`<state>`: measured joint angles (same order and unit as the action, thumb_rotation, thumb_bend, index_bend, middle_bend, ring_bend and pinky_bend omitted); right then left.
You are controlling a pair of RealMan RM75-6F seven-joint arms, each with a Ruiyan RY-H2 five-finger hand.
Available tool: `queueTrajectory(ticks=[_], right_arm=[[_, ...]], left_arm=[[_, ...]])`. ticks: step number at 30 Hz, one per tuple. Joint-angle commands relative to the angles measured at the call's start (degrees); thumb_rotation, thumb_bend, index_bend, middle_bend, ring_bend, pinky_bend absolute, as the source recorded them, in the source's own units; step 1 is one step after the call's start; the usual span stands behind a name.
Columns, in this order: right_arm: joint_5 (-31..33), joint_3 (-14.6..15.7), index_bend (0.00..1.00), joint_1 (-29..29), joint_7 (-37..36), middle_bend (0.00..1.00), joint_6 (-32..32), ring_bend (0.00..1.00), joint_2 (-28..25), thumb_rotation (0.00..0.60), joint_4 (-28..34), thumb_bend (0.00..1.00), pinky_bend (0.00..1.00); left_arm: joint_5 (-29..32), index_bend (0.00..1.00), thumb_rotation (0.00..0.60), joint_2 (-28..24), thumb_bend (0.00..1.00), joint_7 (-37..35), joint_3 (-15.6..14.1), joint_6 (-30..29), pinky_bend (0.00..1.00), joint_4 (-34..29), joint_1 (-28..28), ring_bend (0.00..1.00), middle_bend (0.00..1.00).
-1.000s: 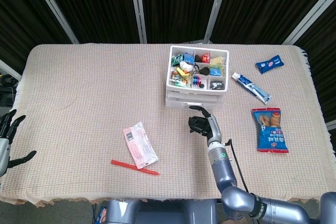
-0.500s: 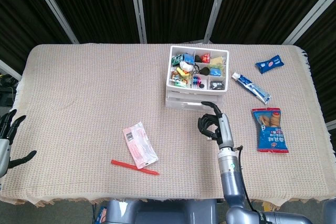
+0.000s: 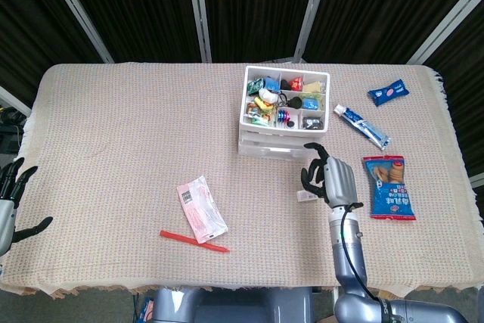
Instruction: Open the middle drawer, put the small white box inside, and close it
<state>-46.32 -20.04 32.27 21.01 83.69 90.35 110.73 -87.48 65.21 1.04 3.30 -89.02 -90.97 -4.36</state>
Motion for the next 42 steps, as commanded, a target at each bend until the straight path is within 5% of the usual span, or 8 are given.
queueTrajectory(ticks=[1, 23, 42], right_arm=[[2.4, -1.2, 0.28, 0.9, 1.8, 0.70, -1.2, 0.68, -0.7, 0.600, -0.7, 0.42, 0.57], [5.3, -1.3, 0.40, 0.4, 2.6, 0.70, -2.7, 0.69, -0.6, 0.600, -2.6, 0.44, 0.57], [-4.3, 3.6, 0.40, -4.5, -1.8, 0.70, 0.4, 0.69, -1.9, 0.600, 2.5, 0.44, 0.57]], left_arm=[[0.0, 0.12, 0.600, 0.0, 0.06, 0.0, 0.0, 0.0, 0.00, 0.0, 0.0, 0.00, 0.00], [0.0, 0.12, 0.600, -0.1, 0.06, 0.1, -0.1, 0.2, 0.00, -0.2, -0.1, 0.00, 0.00], [-0.2, 0.12, 0.600, 0.1, 0.06, 0.6, -0.1, 0.2, 0.00, -0.4, -0.1, 0.00, 0.00]])
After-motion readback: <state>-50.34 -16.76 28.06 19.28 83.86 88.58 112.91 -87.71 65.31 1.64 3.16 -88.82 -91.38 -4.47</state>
